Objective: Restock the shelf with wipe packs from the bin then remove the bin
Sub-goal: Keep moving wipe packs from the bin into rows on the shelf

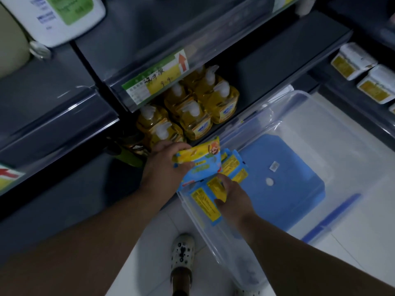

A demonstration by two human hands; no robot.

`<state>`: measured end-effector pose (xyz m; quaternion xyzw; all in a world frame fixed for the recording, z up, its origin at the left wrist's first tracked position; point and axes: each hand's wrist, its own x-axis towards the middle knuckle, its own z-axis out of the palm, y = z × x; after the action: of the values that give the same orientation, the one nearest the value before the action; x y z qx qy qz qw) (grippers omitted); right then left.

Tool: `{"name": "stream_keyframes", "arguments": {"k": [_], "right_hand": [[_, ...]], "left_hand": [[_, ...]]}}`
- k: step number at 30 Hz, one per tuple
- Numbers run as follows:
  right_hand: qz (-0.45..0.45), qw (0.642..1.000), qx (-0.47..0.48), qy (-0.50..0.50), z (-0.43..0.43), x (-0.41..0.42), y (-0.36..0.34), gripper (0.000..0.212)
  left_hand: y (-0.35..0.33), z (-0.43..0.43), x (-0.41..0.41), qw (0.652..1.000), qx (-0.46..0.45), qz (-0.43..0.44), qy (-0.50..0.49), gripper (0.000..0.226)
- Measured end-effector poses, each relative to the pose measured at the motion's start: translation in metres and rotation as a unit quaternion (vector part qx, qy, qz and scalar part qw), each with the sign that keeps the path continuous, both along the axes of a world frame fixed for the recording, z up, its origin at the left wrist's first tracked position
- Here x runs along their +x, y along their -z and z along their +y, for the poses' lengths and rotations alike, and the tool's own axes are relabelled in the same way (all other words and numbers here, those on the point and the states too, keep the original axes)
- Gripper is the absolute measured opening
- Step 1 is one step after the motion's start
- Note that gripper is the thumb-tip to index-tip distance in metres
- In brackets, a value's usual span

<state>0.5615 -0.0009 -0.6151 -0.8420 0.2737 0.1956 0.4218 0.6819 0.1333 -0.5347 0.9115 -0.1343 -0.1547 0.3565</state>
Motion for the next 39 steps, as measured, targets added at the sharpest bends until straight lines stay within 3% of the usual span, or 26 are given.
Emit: {"name": "stream_keyframes", "arguments": {"k": [10,15,20,24,29,33,35,39], "right_hand": [[-0.002,0.999,-0.035,-0.003,-0.002,-0.011,-0.008,0.062],[-0.01,0.993,-0.094,0.07,-0.035,-0.02,-0.052,0.06],[-0.114,0.963,-0.162,0.182,-0.066,-0.025,-0.136,0.056],[-0.28,0.911,-0.193,0.234,-0.067,-0.025,-0.215,0.05],[-0.436,0.85,-0.24,0.172,-0.055,-0.03,-0.29,0.038],[-0.539,0.812,-0.203,0.099,-0.034,-0.054,-0.342,0.035],[-0.572,0.8,-0.176,0.046,-0.024,-0.072,-0.365,0.043],[-0.601,0.776,-0.183,-0.055,-0.006,-0.103,-0.407,0.037]], "left_hand": [[0.002,0.001,-0.003,1.0,-0.014,0.007,-0.002,0.031],[-0.03,-0.009,-0.011,1.0,-0.021,0.015,-0.011,0.03],[-0.091,-0.029,-0.026,0.986,-0.114,0.112,-0.046,0.02],[-0.147,-0.04,-0.034,0.98,-0.154,0.112,-0.053,0.017],[-0.216,-0.039,-0.056,0.951,-0.257,0.145,-0.087,0.027],[-0.274,-0.03,-0.093,0.887,-0.383,0.239,-0.094,0.039],[-0.303,-0.018,-0.117,0.867,-0.422,0.256,-0.073,0.037],[-0.354,0.019,-0.165,0.849,-0.456,0.262,-0.055,0.041]]}}
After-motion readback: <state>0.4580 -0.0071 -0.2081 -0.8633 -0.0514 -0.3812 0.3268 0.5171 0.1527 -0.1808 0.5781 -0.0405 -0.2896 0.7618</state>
